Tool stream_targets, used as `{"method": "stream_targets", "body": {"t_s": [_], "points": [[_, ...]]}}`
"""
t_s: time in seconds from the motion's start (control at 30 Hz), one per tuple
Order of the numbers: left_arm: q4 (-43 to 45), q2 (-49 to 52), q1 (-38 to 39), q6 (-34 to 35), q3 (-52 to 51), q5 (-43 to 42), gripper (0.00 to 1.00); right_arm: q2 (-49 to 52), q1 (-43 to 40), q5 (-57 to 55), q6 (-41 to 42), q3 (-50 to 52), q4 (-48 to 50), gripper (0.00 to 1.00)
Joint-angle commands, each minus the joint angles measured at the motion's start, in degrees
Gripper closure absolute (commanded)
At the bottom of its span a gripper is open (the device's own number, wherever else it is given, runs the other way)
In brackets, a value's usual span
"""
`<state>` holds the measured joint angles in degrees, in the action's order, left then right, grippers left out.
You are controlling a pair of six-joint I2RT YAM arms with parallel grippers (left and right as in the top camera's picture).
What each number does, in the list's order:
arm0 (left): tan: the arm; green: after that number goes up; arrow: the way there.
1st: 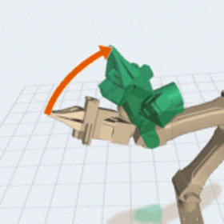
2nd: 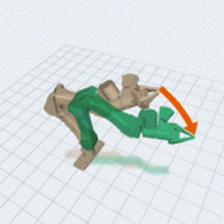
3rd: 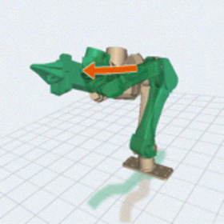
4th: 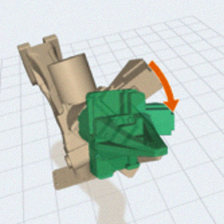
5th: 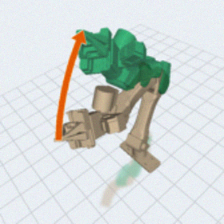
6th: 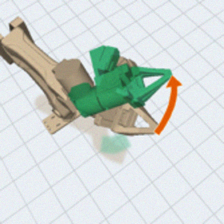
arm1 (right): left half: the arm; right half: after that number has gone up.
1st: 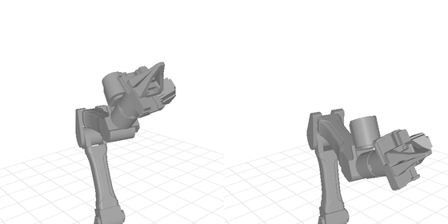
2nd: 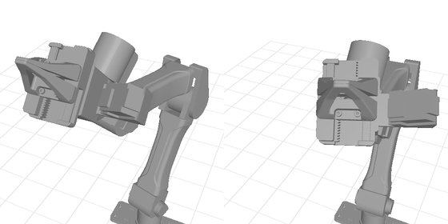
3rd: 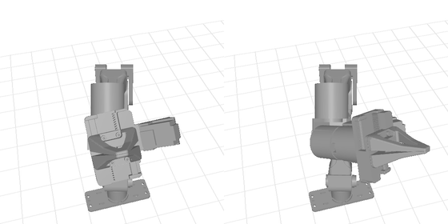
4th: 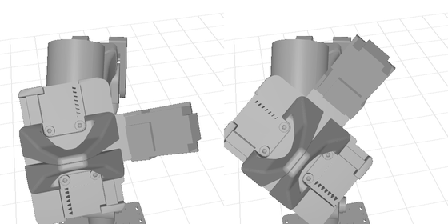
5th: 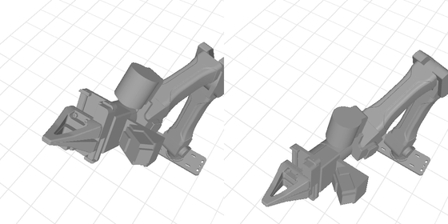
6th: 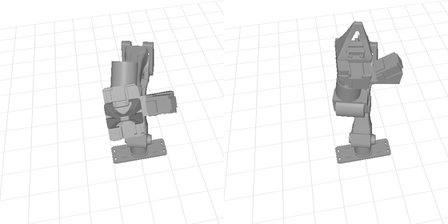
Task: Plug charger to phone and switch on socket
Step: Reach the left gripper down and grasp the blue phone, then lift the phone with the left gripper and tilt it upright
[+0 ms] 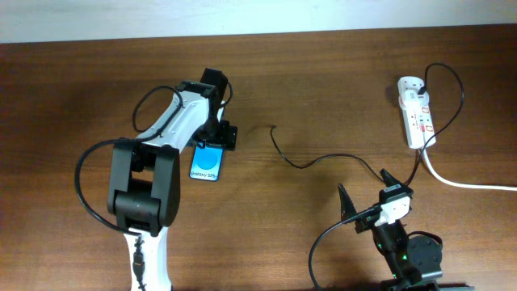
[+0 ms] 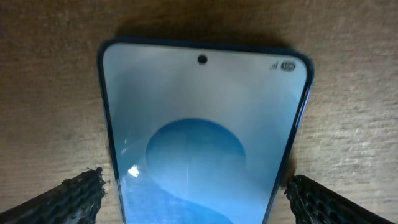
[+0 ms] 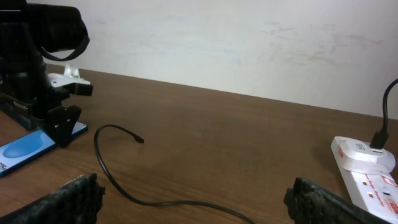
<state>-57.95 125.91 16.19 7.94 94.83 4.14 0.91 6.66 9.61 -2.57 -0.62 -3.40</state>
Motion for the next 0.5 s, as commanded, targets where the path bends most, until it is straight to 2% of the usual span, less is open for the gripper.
{"method": "stream_targets", "body": {"t_s": [0.0,0.2,0.3,0.47], "points": [[0.7,0.5,0.3,-0.8,0.2,0.9,0.01,-0.4,-0.3,0.7,0.0,0.3,-0.3,0.02],[5.9,0.5,0.3,-0.7,-6.7,-2.0,0.0,-0.4,-0.3,0.7,0.0,0.3,-0.3,0.01],[4.9,0.5,0.3,-0.7,-7.4,-2.0,0.05,-0.4,-0.3,0.7,0.0,0.3,-0.3,0.01],[2.6,0.5,0.3,-0.7,-7.4,-0.9,0.03,-0.4,-0.3,0.7,0.0,0.3,-0.3,0.02]]}}
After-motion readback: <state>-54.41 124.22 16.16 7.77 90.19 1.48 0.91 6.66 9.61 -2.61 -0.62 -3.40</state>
